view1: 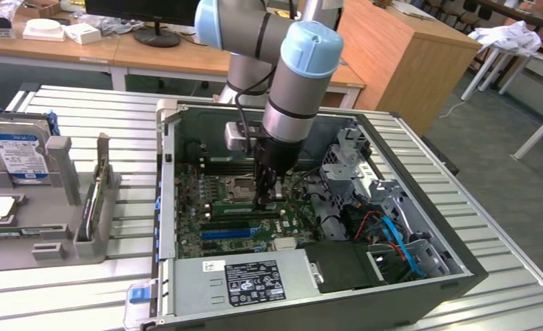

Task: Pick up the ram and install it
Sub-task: 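Insert the ram into the slot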

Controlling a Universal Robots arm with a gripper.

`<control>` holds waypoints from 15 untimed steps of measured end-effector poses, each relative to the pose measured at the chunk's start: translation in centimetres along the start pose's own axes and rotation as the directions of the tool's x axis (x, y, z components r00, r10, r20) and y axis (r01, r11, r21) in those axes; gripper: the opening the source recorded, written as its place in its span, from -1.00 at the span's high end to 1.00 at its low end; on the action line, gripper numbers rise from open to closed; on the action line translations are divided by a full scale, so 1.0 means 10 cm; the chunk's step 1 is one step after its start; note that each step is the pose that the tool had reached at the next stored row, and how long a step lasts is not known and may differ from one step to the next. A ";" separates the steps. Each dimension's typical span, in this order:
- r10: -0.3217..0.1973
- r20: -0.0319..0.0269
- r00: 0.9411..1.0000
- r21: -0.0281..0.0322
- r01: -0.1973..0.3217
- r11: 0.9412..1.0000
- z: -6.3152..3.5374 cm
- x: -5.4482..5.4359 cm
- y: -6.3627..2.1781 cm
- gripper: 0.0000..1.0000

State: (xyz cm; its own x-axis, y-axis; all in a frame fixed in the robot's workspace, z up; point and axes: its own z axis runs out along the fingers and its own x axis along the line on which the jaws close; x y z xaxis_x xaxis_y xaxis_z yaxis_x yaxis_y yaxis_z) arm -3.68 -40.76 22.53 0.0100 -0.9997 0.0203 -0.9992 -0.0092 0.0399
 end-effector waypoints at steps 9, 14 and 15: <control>-0.006 -0.007 1.000 0.014 0.006 1.000 -0.098 0.00 0.012 0.76; -0.008 -0.009 1.000 0.016 0.008 1.000 -0.094 0.00 0.019 0.76; -0.008 -0.009 1.000 0.016 0.008 1.000 -0.088 0.00 0.019 0.76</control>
State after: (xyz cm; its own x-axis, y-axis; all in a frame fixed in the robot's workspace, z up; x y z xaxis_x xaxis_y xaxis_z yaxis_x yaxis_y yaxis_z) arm -3.83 -40.75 23.42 0.0181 -0.9994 0.0292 -0.9995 -0.0174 0.0244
